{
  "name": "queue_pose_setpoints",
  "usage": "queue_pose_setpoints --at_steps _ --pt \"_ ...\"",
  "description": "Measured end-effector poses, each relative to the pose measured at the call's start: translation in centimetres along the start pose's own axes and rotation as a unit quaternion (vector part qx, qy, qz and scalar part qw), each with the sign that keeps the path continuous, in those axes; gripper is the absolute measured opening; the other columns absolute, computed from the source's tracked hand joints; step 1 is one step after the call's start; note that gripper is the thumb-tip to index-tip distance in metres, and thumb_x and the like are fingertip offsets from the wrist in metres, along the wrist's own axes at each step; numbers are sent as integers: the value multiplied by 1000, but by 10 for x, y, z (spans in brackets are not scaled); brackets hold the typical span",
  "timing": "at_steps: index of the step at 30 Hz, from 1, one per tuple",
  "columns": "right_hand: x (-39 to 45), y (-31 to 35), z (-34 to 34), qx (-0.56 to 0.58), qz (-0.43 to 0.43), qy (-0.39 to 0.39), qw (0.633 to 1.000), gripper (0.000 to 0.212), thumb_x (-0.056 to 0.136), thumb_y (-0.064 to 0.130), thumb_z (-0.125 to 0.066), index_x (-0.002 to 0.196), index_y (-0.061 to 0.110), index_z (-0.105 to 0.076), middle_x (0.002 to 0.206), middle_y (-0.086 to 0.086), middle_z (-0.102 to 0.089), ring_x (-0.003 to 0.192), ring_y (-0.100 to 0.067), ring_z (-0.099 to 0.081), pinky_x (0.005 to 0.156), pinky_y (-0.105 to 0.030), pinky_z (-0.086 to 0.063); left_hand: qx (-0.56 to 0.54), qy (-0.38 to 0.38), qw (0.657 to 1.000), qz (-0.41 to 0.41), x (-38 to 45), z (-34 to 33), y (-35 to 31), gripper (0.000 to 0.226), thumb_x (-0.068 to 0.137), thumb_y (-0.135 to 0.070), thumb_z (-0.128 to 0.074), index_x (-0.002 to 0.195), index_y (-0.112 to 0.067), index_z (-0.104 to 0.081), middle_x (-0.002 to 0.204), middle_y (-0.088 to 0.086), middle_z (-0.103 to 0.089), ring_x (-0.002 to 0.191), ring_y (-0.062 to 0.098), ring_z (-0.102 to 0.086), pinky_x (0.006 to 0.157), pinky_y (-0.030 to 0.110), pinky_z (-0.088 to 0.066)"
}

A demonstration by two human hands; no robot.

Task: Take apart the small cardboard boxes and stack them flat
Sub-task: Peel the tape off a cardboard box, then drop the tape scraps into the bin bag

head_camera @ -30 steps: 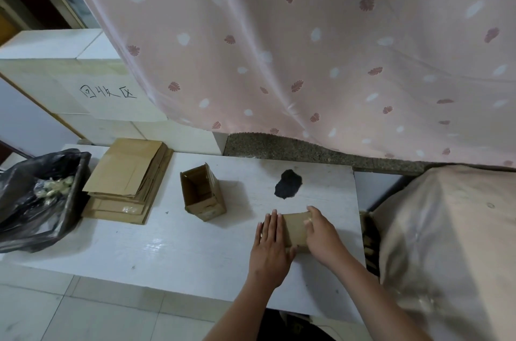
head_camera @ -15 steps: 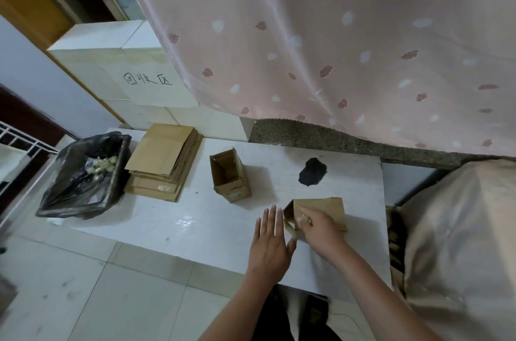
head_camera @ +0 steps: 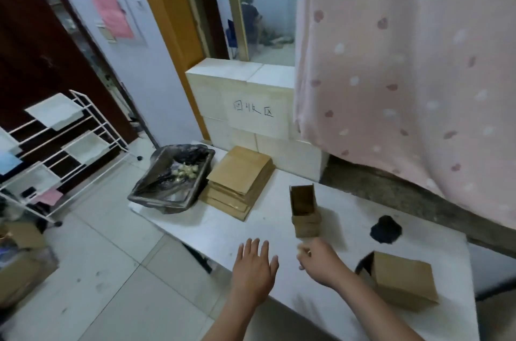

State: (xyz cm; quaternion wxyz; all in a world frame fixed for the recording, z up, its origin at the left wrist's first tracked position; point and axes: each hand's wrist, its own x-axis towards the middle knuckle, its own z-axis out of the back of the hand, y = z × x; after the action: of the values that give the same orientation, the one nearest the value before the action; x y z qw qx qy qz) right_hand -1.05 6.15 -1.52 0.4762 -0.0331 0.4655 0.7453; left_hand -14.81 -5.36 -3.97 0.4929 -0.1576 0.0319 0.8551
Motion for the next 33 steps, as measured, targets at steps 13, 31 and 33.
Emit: queue_pose_setpoints --at_steps 13,31,33 --pt "32 203 -112 -74 183 -78 977 12 88 23 -73 97 15 -74 116 3 -56 104 -13 -56 87 -24 -50 -32 -104 991 84 -19 71 226 52 106 -44 -22 141 -13 -47 144 12 -49 136 28 -39 119 39 -22" --pt "214 347 -189 -13 214 -111 971 10 86 19 -71 96 20 -72 90 3 -65 85 -13 -58 75 -22 -40 -77 -83 984 139 101 119 381 49 106 -44 -23 143 -17 -43 140 7 -50 130 24 -44 110 36 -34" --pt "243 360 -200 9 189 -109 976 9 87 16 -70 96 18 -72 88 5 -65 82 -11 -58 72 -19 -41 -60 -69 986 137 123 125 400 48 107 -42 -22 142 -17 -43 142 6 -48 132 23 -42 109 35 -34"
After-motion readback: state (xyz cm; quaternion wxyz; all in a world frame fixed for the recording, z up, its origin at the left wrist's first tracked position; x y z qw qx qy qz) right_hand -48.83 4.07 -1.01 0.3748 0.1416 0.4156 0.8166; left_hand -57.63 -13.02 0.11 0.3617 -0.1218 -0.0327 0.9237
